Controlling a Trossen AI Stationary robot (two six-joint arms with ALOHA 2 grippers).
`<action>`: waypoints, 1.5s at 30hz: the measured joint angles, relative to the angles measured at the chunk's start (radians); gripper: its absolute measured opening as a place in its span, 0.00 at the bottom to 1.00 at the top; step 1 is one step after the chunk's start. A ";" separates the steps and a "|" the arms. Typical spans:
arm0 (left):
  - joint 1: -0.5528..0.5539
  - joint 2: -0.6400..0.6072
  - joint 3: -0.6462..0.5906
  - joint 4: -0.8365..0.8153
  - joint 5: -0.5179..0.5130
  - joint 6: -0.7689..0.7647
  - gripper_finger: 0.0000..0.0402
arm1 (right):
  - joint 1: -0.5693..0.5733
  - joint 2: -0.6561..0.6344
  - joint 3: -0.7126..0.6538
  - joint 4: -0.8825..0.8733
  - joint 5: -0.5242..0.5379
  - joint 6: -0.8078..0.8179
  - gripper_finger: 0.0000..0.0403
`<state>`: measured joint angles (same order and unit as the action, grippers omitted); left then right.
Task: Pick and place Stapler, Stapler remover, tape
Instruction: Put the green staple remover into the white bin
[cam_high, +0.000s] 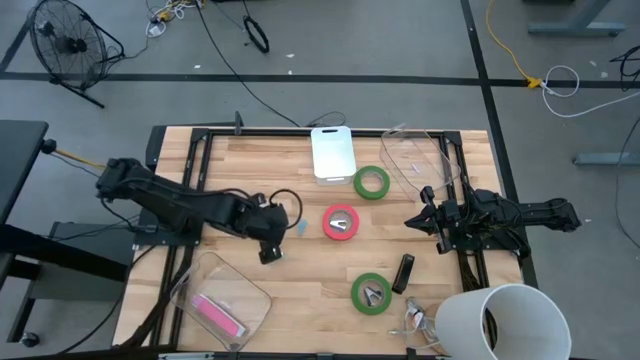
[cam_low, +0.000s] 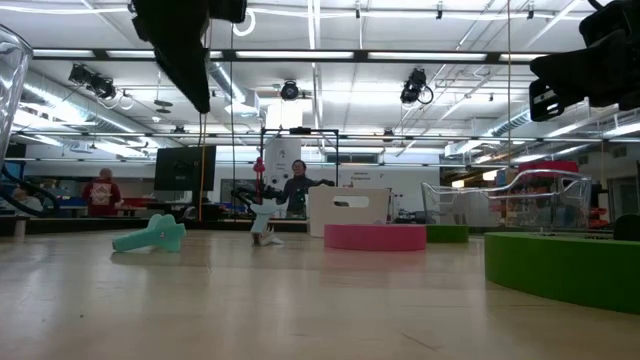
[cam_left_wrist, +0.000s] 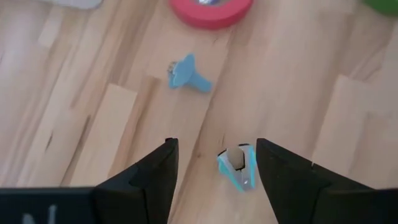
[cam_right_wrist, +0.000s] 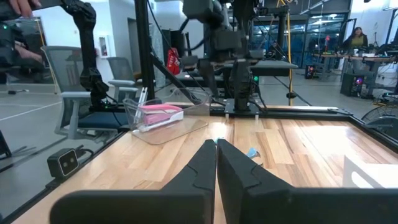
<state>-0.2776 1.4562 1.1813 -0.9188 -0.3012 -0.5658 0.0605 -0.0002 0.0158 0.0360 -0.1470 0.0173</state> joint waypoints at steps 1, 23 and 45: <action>0.004 0.006 -0.005 0.000 0.001 -0.011 0.57 | 0.000 0.000 0.000 0.000 0.000 0.000 0.05; 0.054 0.033 -0.073 0.061 0.149 -0.145 0.87 | 0.000 0.000 0.000 0.000 0.000 0.000 0.05; -0.016 0.226 -0.073 0.061 0.221 -0.215 0.87 | 0.000 0.000 0.000 0.000 0.000 0.000 0.05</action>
<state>-0.2932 1.6818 1.1088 -0.8578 -0.0803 -0.7808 0.0605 -0.0002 0.0162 0.0360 -0.1467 0.0174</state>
